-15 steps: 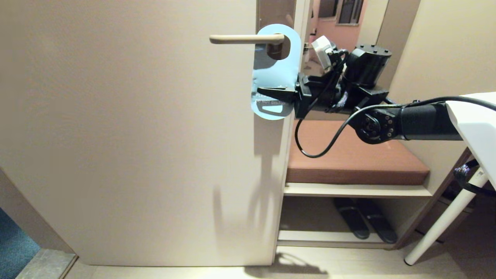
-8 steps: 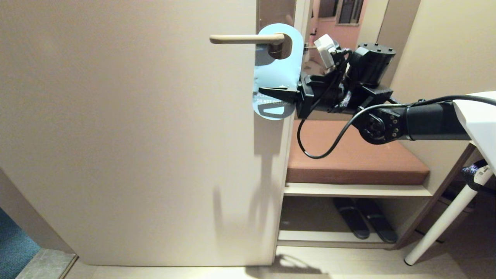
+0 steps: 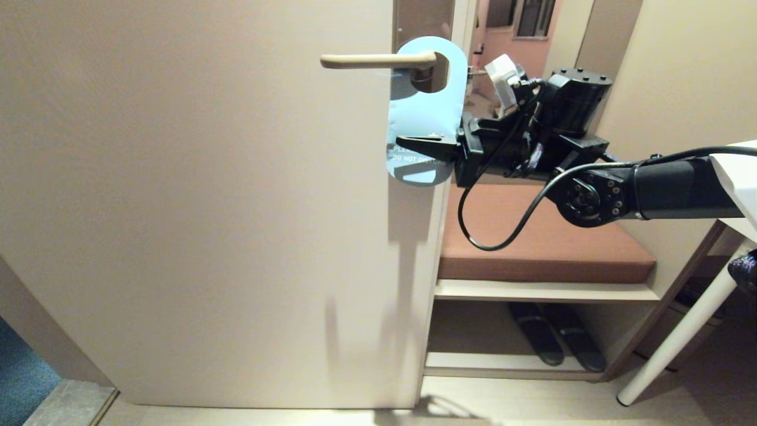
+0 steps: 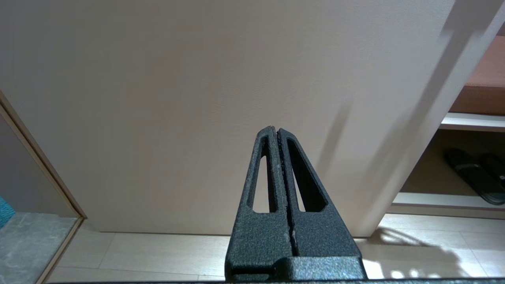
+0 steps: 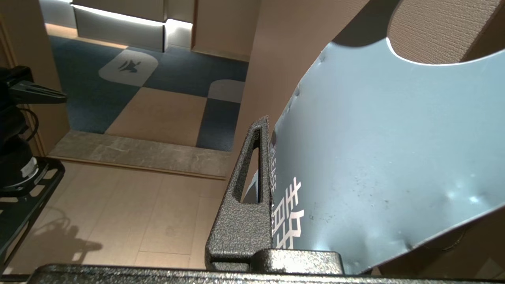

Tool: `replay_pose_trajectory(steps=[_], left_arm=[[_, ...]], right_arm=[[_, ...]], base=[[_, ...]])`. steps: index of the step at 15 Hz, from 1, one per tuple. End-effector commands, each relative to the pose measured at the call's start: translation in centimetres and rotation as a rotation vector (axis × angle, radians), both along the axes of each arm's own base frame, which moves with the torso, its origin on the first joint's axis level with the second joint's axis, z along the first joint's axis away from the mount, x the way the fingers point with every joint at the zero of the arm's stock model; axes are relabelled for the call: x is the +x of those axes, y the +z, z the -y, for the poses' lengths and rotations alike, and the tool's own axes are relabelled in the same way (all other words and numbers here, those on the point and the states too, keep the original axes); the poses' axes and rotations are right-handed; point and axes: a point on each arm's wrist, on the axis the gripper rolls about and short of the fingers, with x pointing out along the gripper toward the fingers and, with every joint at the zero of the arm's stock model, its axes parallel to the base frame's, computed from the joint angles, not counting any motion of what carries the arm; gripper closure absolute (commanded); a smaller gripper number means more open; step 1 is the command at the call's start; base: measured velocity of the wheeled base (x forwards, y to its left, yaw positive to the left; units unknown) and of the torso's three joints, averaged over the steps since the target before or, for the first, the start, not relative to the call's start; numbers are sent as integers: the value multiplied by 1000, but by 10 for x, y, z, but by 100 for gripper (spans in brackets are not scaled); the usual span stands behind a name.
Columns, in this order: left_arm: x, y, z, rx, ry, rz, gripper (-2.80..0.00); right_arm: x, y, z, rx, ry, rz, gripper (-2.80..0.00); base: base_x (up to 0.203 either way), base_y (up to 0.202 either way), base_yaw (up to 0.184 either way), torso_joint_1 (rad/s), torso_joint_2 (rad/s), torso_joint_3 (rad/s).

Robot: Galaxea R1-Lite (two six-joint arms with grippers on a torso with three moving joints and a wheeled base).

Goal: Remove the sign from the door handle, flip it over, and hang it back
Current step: Take down the sign

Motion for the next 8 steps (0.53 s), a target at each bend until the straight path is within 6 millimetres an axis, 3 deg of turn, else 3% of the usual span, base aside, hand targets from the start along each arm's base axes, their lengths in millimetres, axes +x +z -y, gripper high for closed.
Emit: replay_pose_trajectory(steps=[1, 8], left_arm=[[0, 0, 0, -1, 1, 1, 0], [0, 0, 0, -1, -1, 1, 0]], right_arm=[[0, 0, 0, 1, -2, 4, 0], [5, 0, -3, 12, -58, 8, 0]], base=[[0, 0, 0, 0, 0, 0], [0, 0, 0, 0, 0, 0]])
